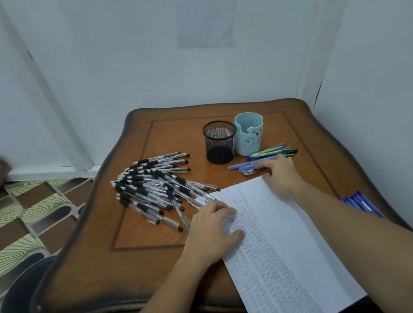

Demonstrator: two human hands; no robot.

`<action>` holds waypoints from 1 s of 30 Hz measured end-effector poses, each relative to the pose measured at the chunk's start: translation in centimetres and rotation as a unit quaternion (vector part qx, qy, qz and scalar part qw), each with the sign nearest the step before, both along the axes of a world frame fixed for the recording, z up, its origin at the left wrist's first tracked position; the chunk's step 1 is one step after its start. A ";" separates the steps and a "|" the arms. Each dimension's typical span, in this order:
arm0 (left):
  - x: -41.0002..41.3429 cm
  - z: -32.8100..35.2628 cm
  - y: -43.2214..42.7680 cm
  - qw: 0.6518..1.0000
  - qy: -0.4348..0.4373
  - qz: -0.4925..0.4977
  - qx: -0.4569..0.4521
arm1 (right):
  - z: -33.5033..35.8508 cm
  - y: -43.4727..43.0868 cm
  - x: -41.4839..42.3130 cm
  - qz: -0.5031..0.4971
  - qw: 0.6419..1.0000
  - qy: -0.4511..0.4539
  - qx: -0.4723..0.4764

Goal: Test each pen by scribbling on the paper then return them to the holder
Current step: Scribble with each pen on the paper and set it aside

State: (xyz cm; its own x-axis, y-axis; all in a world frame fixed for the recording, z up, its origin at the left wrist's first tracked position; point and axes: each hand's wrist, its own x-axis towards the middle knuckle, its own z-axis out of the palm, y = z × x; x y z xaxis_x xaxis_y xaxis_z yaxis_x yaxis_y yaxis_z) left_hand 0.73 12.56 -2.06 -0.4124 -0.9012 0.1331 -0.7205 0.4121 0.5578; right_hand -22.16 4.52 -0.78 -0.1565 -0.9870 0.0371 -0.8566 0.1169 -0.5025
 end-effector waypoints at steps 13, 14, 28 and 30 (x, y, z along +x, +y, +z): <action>0.0 -0.4 0.9 0.999 -0.005 0.014 -0.029 | 3.4 4.0 -0.7 0.086 0.993 -0.061 0.052; 0.0 -0.3 1.0 1.000 -0.006 0.018 -0.024 | 3.5 4.7 -0.9 0.081 0.993 -0.072 0.054; -0.6 0.1 2.8 0.990 -0.140 -0.004 -0.015 | 3.8 9.1 -3.1 0.004 0.983 0.153 0.105; -0.8 -0.6 3.0 0.987 -0.159 -0.008 -0.020 | 3.8 9.2 -3.4 -0.013 0.989 0.134 0.068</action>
